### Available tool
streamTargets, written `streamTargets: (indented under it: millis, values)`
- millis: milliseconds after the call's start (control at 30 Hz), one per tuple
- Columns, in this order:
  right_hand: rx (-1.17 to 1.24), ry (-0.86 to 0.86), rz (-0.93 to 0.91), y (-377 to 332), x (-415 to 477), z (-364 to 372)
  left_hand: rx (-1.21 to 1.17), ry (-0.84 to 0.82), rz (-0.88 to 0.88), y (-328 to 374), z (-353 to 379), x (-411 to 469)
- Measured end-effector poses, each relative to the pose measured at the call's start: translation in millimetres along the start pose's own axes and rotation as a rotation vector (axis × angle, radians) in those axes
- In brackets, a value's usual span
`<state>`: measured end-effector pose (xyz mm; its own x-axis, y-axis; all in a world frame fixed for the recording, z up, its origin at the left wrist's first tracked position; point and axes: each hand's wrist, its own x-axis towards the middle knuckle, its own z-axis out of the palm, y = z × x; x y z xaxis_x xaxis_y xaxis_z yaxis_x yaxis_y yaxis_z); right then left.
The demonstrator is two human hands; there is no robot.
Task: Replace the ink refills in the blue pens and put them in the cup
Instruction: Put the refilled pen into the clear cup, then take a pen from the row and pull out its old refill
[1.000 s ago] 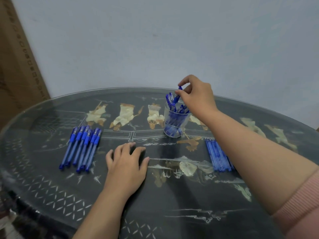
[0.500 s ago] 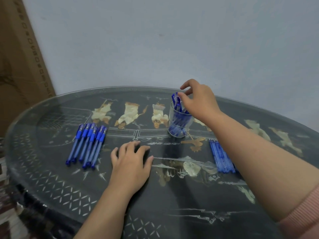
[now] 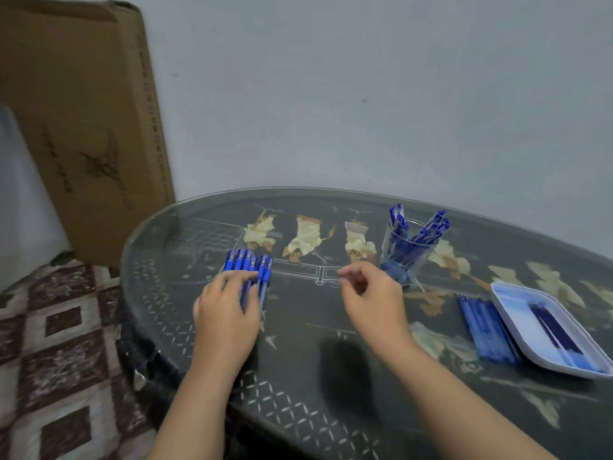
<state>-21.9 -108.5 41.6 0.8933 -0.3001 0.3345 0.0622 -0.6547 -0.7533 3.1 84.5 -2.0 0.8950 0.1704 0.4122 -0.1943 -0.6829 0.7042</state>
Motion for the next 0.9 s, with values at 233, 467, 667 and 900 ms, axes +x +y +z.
streamTargets:
  millis: [233,467,667,900]
  values:
    - [-0.046,-0.273,0.216,-38,16,88,0.069,-0.068,-0.074,-26,-16,-1]
    - [-0.155,-0.252,0.345,-47,30,117,0.157,-0.103,-0.030,-28,-13,-3]
    - [-0.128,-0.243,0.480,-48,40,125,0.198,-0.138,-0.024,-30,-12,-4]
    - [-0.101,-0.195,0.522,-50,44,111,0.188,-0.133,-0.021,-32,-14,-3]
